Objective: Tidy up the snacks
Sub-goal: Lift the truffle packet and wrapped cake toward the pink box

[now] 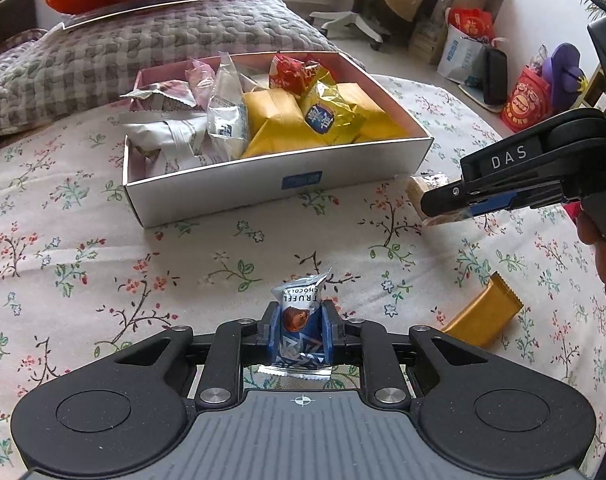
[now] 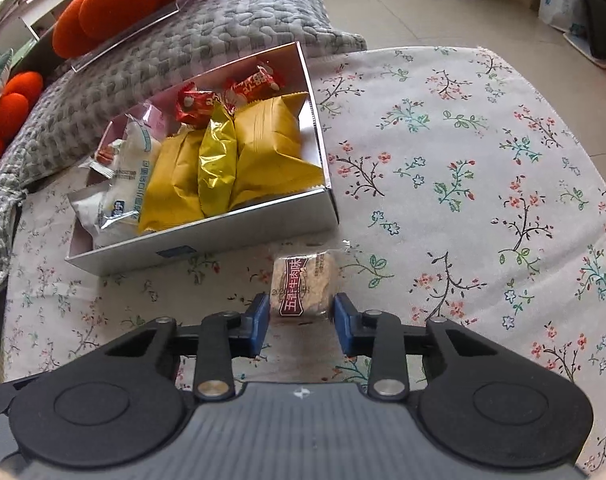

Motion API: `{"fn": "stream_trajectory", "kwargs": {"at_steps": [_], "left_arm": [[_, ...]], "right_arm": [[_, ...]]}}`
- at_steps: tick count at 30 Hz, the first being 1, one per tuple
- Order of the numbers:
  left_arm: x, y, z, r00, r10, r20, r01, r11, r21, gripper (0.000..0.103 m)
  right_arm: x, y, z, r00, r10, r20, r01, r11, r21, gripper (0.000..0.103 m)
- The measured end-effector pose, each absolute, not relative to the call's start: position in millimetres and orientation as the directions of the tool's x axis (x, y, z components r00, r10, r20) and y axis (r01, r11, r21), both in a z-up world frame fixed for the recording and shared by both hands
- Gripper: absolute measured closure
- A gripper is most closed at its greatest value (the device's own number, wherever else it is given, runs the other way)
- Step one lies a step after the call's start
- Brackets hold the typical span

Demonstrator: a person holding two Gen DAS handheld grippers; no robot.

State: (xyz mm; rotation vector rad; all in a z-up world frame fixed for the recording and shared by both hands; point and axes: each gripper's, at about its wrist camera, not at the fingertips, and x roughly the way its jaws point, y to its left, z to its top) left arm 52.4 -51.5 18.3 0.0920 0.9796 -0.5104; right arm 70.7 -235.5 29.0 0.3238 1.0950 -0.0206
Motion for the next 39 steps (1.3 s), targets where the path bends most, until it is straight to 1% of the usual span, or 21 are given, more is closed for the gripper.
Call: {"fn": "stream_trajectory", "kwargs": {"at_steps": [6, 11, 14, 23, 33, 39], "left_arm": [[53.0, -49.8, 20.8, 0.461, -0.372, -0.805, 0.444, 0.883, -0.153, 0.085], [51.9, -50.3, 22.4, 0.468, -0.373, -0.801, 0.443, 0.883, -0.153, 0.085], [51.3, -50.1, 24.5, 0.474, -0.376, -0.796, 0.44, 0.884, -0.157, 0.085], [52.5, -47.6, 30.3, 0.499, -0.376, -0.781, 0.418, 0.894, -0.162, 0.085], [53.4, -54.2, 32.1, 0.516, -0.365, -0.775, 0.43, 0.893, -0.135, 0.085], [56.7, -54.9, 41.8, 0.542, -0.386, -0.746, 0.424, 0.893, -0.154, 0.085]], "right_arm": [[69.4, -236.4, 30.3, 0.467, 0.149, -0.872, 0.181, 0.949, 0.259, 0.072], [66.5, -242.5, 36.4, 0.481, 0.201, -0.853, 0.191, 0.926, 0.326, 0.072], [65.7, -244.3, 39.0, 0.488, 0.21, -0.847, 0.193, 0.921, 0.339, 0.072], [64.0, -251.4, 48.1, 0.516, 0.194, -0.834, 0.209, 0.916, 0.342, 0.072], [64.4, -258.7, 50.8, 0.53, 0.183, -0.828, 0.227, 0.91, 0.347, 0.072], [64.3, -254.2, 53.5, 0.547, 0.219, -0.808, 0.191, 0.907, 0.375, 0.072]]}}
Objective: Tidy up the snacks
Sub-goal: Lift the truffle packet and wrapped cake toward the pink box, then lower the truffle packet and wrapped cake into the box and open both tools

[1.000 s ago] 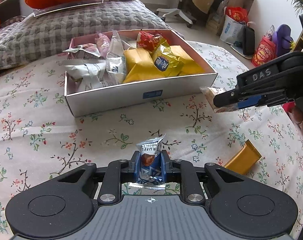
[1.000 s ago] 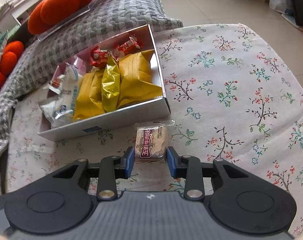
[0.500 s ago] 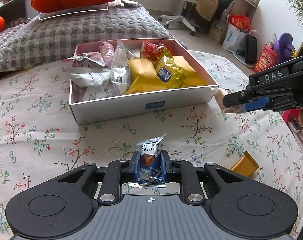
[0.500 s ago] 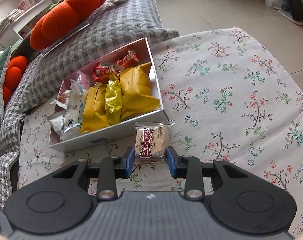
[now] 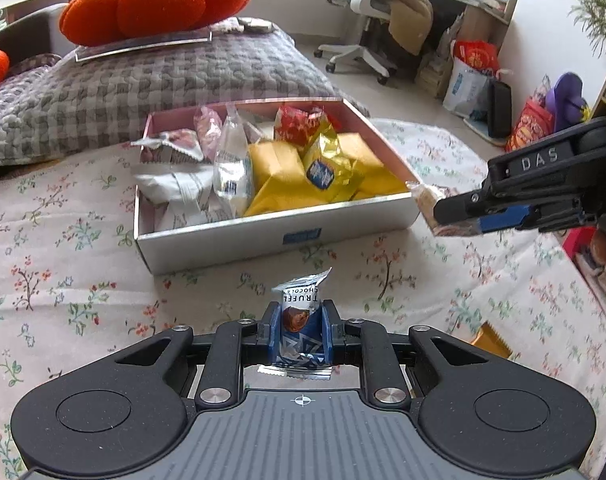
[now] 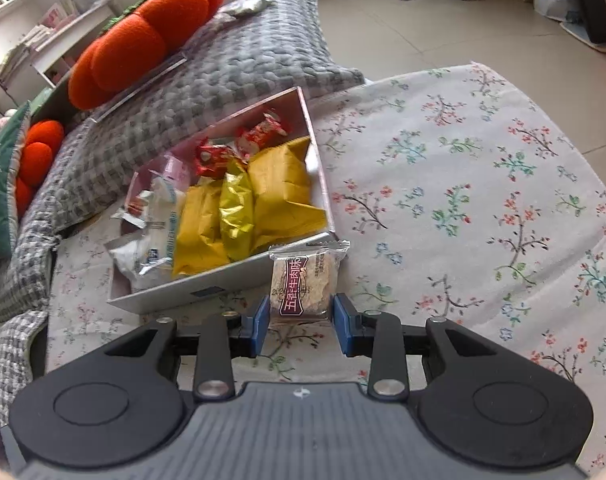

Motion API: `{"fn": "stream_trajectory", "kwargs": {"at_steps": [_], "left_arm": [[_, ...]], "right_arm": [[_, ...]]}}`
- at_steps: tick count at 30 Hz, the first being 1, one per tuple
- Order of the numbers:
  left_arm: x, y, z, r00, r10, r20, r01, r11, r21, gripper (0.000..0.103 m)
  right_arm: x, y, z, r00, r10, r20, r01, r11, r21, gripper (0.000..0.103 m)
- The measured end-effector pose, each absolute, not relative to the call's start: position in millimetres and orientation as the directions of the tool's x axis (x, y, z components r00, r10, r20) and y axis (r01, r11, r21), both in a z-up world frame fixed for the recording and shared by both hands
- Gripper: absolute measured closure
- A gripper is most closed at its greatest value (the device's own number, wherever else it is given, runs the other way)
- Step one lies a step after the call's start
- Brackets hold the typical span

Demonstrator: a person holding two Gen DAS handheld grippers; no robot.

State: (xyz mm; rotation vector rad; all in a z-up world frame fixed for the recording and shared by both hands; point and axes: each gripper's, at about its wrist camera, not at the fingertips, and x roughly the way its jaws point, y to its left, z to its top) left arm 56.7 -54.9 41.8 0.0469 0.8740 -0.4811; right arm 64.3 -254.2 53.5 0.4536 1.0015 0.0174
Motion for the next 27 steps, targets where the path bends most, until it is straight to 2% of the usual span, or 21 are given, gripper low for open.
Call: {"fn": "stream_trajectory", "kwargs": {"at_steps": [18, 27], "left_arm": [[110.7, -55.6, 64.4, 0.604, -0.431, -0.67, 0.361, 0.898, -0.252, 0.085], [158.5, -64.1, 73.3, 0.623, -0.429, -0.654, 0.327, 0.902, -0.281, 0.085]], "right_arm": [[89.9, -270.3, 58.1, 0.617, 0.24, -0.749, 0.18, 0.884, 0.432, 0.072], [126.3, -276.5, 55.9, 0.633, 0.311, -0.709, 0.14, 0.855, 0.5, 0.072]]}}
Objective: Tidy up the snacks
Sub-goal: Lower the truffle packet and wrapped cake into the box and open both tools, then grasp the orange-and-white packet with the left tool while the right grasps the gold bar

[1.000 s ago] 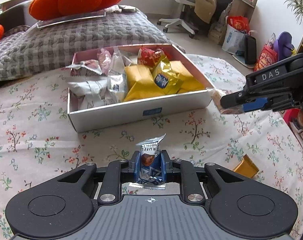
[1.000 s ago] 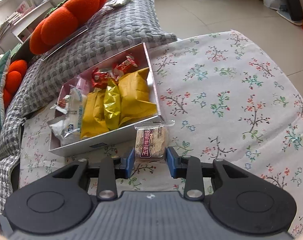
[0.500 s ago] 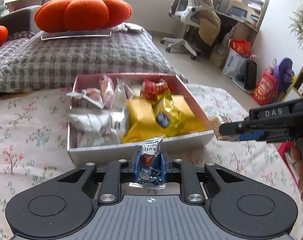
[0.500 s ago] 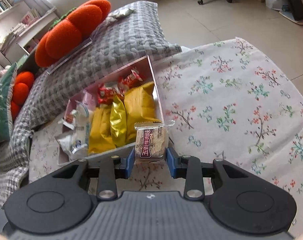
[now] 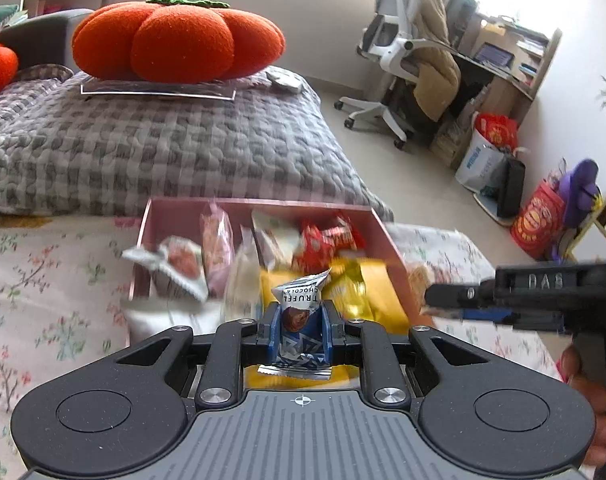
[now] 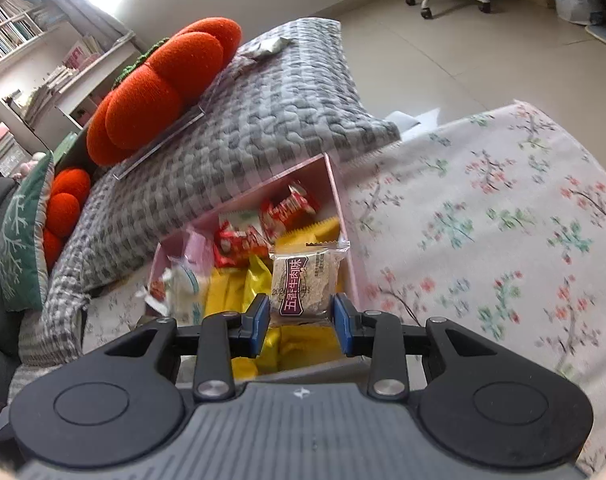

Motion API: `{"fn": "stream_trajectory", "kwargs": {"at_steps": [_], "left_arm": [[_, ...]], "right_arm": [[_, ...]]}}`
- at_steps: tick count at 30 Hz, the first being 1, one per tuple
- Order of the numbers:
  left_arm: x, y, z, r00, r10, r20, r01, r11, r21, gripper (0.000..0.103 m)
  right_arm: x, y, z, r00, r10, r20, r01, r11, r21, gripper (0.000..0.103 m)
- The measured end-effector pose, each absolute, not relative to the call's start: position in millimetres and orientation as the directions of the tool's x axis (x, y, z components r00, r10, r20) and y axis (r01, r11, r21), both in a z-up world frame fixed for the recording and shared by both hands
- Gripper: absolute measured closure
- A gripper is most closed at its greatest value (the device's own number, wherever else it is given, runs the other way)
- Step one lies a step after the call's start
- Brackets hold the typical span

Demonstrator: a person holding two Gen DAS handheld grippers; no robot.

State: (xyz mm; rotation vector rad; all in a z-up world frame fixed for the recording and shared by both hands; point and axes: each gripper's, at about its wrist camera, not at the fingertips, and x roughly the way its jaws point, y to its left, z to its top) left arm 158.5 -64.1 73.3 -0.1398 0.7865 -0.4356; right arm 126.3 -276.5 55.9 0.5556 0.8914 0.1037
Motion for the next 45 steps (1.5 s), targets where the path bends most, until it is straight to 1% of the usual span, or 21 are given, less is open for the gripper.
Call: {"fn": "stream_trajectory", "kwargs": {"at_steps": [3, 6, 12, 15, 16, 17, 18, 19, 21, 24, 26, 28, 30, 31, 32, 36, 37, 39, 42, 45], "left_arm": [[178.0, -67.8, 76.4, 0.635, -0.431, -0.642, 0.306, 0.903, -0.303, 0.085], [199.0, -74.5, 73.2, 0.631, -0.435, -0.642, 0.278, 0.9, -0.336, 0.085], [225.7, -85.2, 60.3, 0.641, -0.402, -0.653, 0.238, 0.914, -0.328, 0.084], [230.7, -81.7, 56.5, 0.642, -0.413, -0.646, 0.231, 0.908, -0.351, 0.079], [228.5, -79.2, 56.9, 0.649, -0.413, -0.638, 0.229, 0.907, -0.354, 0.072], [225.1, -76.3, 58.0, 0.658, -0.414, -0.629, 0.233, 0.906, -0.353, 0.067], [220.8, -73.2, 60.2, 0.668, -0.409, -0.621, 0.239, 0.909, -0.342, 0.062], [216.5, -71.1, 62.6, 0.676, -0.401, -0.618, 0.245, 0.913, -0.325, 0.061], [206.3, -65.6, 69.1, 0.685, -0.388, -0.616, 0.251, 0.92, -0.299, 0.061], [186.3, -54.7, 81.2, 0.691, -0.389, -0.61, 0.271, 0.921, -0.28, 0.061], [170.1, -48.6, 89.9, 0.697, -0.374, -0.612, 0.285, 0.927, -0.242, 0.061], [149.9, -42.9, 93.0, 0.698, -0.347, -0.626, 0.285, 0.937, -0.202, 0.054], [130.3, -39.4, 91.3, 0.681, -0.346, -0.646, 0.302, 0.936, -0.183, 0.052], [121.9, -39.4, 89.3, 0.67, -0.341, -0.659, 0.307, 0.936, -0.173, 0.052], [113.1, -40.6, 87.2, 0.658, -0.337, -0.673, 0.317, 0.935, -0.159, 0.052], [75.6, -41.4, 78.7, 0.638, -0.341, -0.691, 0.405, 0.911, -0.075, 0.049], [68.0, -39.8, 75.8, 0.631, -0.342, -0.696, 0.423, 0.904, -0.061, 0.049], [55.2, -35.9, 69.2, 0.596, -0.369, -0.713, 0.468, 0.881, -0.065, 0.048], [36.6, -31.8, 55.4, 0.511, -0.421, -0.749, 0.562, 0.823, -0.079, 0.043], [18.6, -34.2, 42.0, 0.456, -0.432, -0.778, 0.657, 0.753, -0.034, 0.041]], "right_arm": [[137.2, -274.6, 55.3, 0.63, 0.334, -0.702, 0.115, 0.853, 0.509, 0.072], [147.6, -268.6, 55.2, 0.629, 0.325, -0.706, 0.092, 0.871, 0.483, 0.072], [173.1, -265.9, 49.0, 0.636, 0.302, -0.71, 0.103, 0.879, 0.466, 0.072], [179.5, -263.9, 52.6, 0.689, 0.304, -0.658, 0.092, 0.863, 0.496, 0.069], [179.9, -263.0, 53.0, 0.705, 0.306, -0.64, 0.091, 0.856, 0.509, 0.067], [179.9, -262.2, 52.6, 0.712, 0.304, -0.633, 0.089, 0.855, 0.511, 0.061], [179.1, -261.5, 51.9, 0.712, 0.3, -0.635, 0.087, 0.86, 0.503, 0.056], [178.1, -261.3, 51.3, 0.71, 0.29, -0.641, 0.088, 0.868, 0.49, 0.054], [173.8, -263.6, 51.1, 0.705, 0.27, -0.656, 0.106, 0.875, 0.473, 0.054], [166.1, -270.6, 54.6, 0.704, 0.282, -0.652, 0.124, 0.855, 0.504, 0.054], [157.5, -271.4, 61.3, 0.709, 0.28, -0.647, 0.12, 0.857, 0.502, 0.054], [146.3, -266.0, 69.3, 0.701, 0.259, -0.665, 0.1, 0.887, 0.45, 0.054], [136.2, -255.8, 74.8, 0.692, 0.23, -0.684, 0.069, 0.922, 0.38, 0.05], [131.1, -250.9, 76.7, 0.688, 0.222, -0.691, 0.053, 0.934, 0.353, 0.046], [124.9, -244.9, 78.0, 0.679, 0.22, -0.7, 0.033, 0.944, 0.328, 0.042], [105.6, -219.3, 77.0, 0.627, 0.214, -0.749, -0.041, 0.969, 0.242, 0.039], [100.3, -214.9, 76.0, 0.616, 0.212, -0.759, -0.05, 0.972, 0.231, 0.037], [88.7, -208.4, 73.2, 0.589, 0.218, -0.778, -0.077, 0.974, 0.214, 0.035], [72.3, -203.2, 69.5, 0.561, 0.196, -0.804, -0.101, 0.98, 0.169, 0.031], [58.7, -198.5, 67.7, 0.543, 0.176, -0.821, -0.105, 0.984, 0.141, 0.03]]}}
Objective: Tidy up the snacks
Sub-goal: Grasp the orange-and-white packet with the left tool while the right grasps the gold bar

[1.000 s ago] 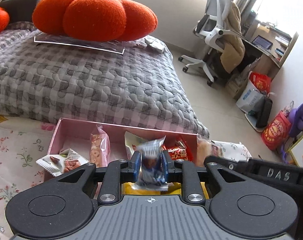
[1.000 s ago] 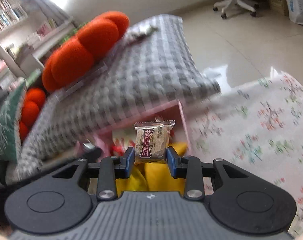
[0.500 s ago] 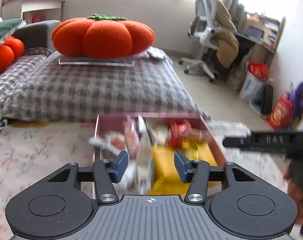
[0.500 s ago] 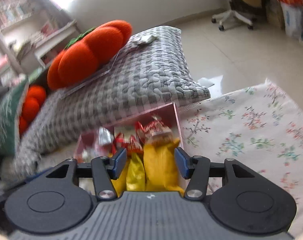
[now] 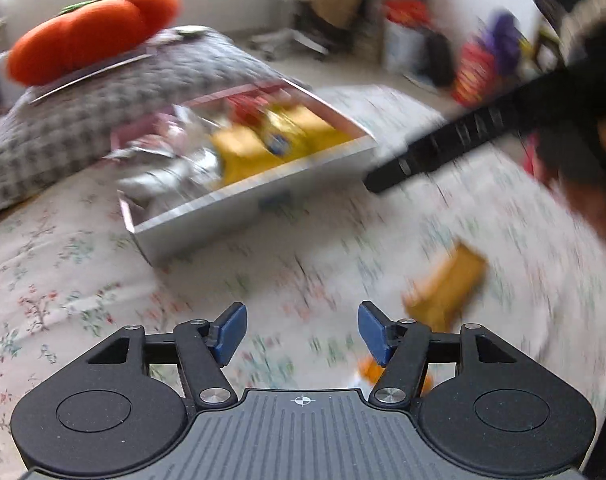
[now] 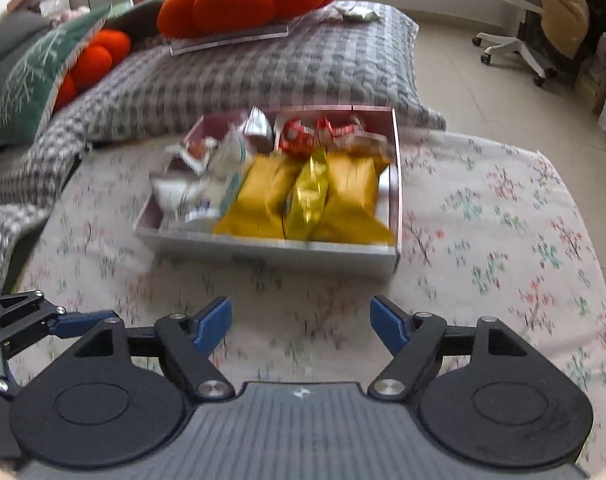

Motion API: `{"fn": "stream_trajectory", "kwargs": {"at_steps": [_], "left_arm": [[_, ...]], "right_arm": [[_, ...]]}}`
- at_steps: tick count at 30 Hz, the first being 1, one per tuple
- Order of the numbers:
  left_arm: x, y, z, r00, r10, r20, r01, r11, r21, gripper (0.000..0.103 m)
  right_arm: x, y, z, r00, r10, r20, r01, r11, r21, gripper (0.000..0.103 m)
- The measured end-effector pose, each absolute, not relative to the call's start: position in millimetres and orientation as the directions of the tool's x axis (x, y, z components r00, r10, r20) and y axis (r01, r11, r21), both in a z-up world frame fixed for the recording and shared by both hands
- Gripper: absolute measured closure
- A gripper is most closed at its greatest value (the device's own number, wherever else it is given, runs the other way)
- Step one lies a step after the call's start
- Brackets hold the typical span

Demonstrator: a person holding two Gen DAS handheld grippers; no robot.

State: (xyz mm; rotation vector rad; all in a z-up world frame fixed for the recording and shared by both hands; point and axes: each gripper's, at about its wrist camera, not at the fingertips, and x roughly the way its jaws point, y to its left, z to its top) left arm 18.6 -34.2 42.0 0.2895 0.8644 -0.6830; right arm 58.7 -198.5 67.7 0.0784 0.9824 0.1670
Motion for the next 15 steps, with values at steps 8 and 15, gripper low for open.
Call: {"fn": "stream_trajectory", "kwargs": {"at_steps": [8, 15], "left_arm": [[-22.5, -44.0, 27.0, 0.378, -0.468, -0.799, 0.808, 0.588, 0.038, 0.036], [-36.4, -56.5, 13.1, 0.341, -0.447, -0.827, 0.861, 0.502, 0.084, 0.035]], "right_arm": [[21.1, -176.8, 59.6, 0.486, 0.21, -0.848, -0.182, 0.974, 0.137, 0.017], [10.4, -179.7, 46.4, 0.432, 0.174, -0.885, -0.155, 0.981, 0.117, 0.014]]}}
